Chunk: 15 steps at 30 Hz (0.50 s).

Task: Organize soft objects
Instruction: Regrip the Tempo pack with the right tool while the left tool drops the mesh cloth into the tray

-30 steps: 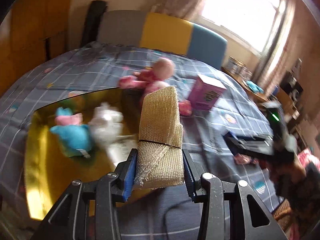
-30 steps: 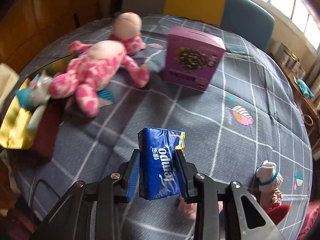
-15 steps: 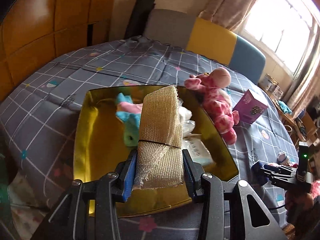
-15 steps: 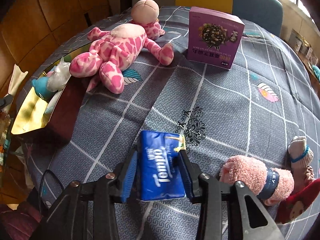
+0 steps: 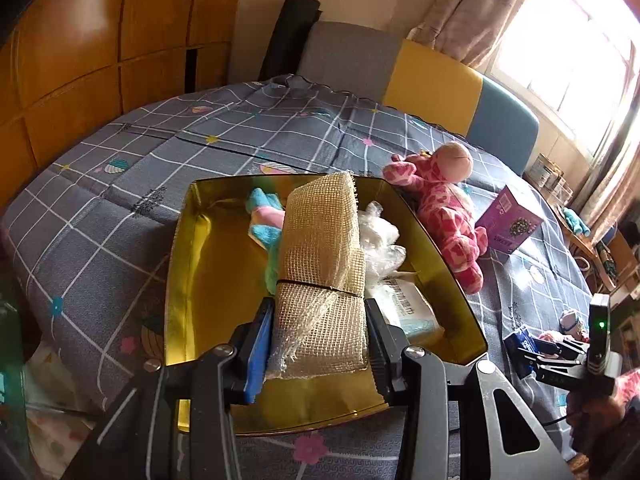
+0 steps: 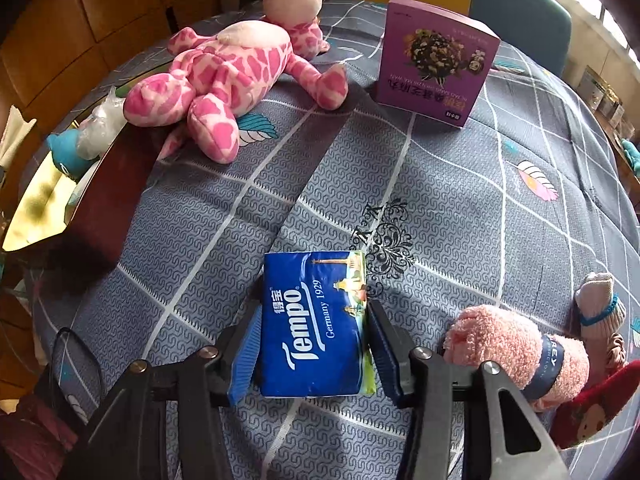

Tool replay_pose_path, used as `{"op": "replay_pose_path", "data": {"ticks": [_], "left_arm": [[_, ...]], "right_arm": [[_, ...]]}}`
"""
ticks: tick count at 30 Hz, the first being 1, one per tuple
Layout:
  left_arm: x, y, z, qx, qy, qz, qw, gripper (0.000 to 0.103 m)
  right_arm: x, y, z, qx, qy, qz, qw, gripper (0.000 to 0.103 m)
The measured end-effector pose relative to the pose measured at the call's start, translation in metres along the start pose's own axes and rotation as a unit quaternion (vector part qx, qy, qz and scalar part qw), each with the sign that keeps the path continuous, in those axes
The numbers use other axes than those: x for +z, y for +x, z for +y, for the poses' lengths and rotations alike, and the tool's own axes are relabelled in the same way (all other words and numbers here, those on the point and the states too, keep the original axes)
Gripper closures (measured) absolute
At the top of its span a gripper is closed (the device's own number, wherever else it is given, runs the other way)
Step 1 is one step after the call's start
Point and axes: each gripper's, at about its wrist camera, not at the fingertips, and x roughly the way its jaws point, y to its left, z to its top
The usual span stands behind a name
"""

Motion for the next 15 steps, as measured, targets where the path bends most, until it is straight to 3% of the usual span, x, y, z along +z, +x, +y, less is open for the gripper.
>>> {"op": "replay_pose_path", "data": {"ticks": [3,8,15], "left_arm": [[0.001,-0.002,0.009,0.007,-0.009,-0.001,0.9999,0.06],[0.003,-0.006,0.028,0.022,-0.035,-0.001,0.9991,0.06],[0.004,0.009,0.043,0.019,-0.079,0.029,0.9962,0.059]], "right_arm": [[-0.003,0.0,0.006,-0.015,-0.013,-0.006,1.0,0.053],[-0.004,0.001,0.0,-0.002,0.0,-0.014,1.0,0.052],[-0.006,0.002,0.003,-0.012,-0.008,-0.021,1.0,0.051]]}}
